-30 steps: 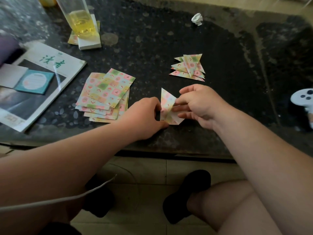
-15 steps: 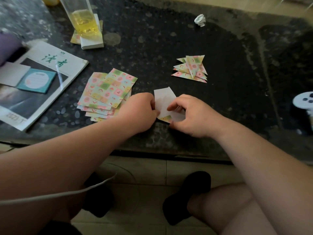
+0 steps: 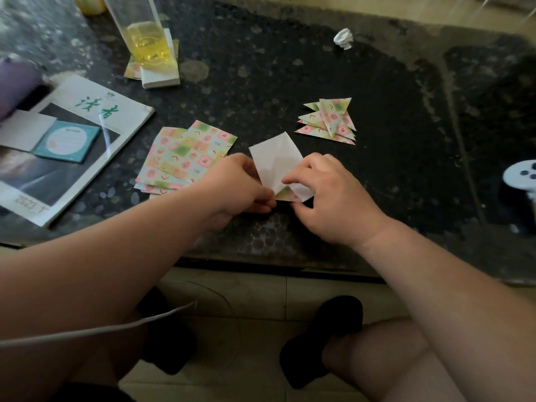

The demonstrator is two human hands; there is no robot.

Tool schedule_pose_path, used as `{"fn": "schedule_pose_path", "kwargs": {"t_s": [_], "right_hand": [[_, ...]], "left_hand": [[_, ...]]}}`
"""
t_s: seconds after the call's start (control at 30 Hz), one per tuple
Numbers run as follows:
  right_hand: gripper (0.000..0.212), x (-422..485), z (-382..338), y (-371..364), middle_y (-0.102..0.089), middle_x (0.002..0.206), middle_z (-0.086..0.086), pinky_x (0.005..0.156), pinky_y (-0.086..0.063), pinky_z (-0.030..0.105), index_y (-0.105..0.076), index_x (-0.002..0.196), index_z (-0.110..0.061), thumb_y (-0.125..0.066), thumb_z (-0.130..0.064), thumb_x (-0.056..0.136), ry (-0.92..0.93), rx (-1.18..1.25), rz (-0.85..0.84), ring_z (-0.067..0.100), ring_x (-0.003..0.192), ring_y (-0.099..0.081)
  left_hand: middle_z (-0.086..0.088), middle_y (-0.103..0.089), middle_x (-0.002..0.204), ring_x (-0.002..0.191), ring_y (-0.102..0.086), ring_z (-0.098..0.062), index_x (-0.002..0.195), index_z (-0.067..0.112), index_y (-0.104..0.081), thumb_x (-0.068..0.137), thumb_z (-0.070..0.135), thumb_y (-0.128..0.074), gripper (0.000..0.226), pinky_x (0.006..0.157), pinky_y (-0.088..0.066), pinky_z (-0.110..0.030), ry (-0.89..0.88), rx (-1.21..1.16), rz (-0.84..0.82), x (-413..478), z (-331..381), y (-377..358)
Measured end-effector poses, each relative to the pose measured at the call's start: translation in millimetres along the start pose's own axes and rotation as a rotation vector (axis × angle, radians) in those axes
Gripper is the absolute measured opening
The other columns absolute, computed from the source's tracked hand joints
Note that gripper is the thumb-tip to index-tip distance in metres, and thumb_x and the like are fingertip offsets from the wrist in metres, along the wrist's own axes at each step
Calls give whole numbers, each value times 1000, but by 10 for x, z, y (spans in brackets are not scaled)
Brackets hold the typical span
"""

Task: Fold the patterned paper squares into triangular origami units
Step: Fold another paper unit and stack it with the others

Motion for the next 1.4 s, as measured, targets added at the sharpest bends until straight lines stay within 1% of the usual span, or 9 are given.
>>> {"fn": "schedule_pose_path", "kwargs": {"t_s": [0.17,0.37,0.5,0.73,0.83,0.93,1.03,1.23,1.4], "right_hand": [[16,-17,-61,33,-62,99,3,75,-53,46,-79,100,-14,-71,-8,87,142,-17,84,24,96,-55],[50,-101,-119,41,-63,108,3,80,-54,46,-62,138,-19,-70,-14,88,171,-28,119,25,98,-58],[30,-105,-131,43,-64,99,3,72,-51,48,-77,117,-20,-63,-21,90,239,-44,135,27,89,-57],[19,-127,-152,-47,-64,92,-2,73,-50,42,-82,95,-21,-66,-30,91,227,16,61,22,86,-55],[21,-142,-113,-150,-64,88,-2,74,-52,41,-82,93,-19,-65,-32,90,163,69,10,22,88,-57],[20,-168,-41,-257,-65,88,-3,78,-54,43,-81,91,-20,-66,-32,89,75,167,-27,19,90,-59],[9,-157,25,-305,-66,91,-7,84,-52,39,-80,88,-19,-74,-27,91,-6,244,-42,14,93,-59],[9,-98,45,-307,-65,86,-12,80,-50,26,-78,84,-20,-76,-25,91,-112,312,-65,5,87,-60],[9,-91,142,-272,-69,95,-16,78,-45,6,-72,100,-28,-76,-28,91,-321,379,18,-2,92,-64]], "left_hand": [[-22,-72,105,74,-73,-24,121,7,-53,87,-15,-67,43,67,-62,-31,48,-156,-50,-67,24,8],[-18,-72,93,65,-72,-21,113,10,-52,92,-3,-69,29,63,-58,-33,25,57,0,-36,33,44],[-14,-67,81,69,-72,-23,89,13,-49,93,-1,-67,23,66,-58,-33,-58,220,-28,-32,39,38],[-5,-74,81,68,-71,-14,85,21,-71,94,1,-61,25,69,-61,-29,-151,453,-67,-71,47,55],[15,-68,85,85,-67,-8,85,34,-69,88,13,-65,22,76,-52,-23,-297,835,-79,-169,102,73],[19,-56,94,88,-57,-2,103,36,-73,87,33,-75,17,73,-44,-17,-418,1029,-130,-282,54,39],[18,-56,97,86,-53,-1,106,35,-75,93,42,-68,16,68,-39,-14,-464,1027,-74,-290,-11,58],[14,-60,103,95,-57,-9,101,32,-74,97,40,-64,13,87,-54,-35,-493,998,-3,-280,-32,30],[9,-63,103,92,-59,-15,101,28,-70,99,40,-59,17,86,-55,-38,-384,1020,27,-210,-10,13]]}}
Point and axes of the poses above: each hand's wrist, its own x-axis towards the middle knuckle, its own y-axis out of the back of the hand, z = x × y, the point moved 6 cm from there along x, towards the middle knuckle
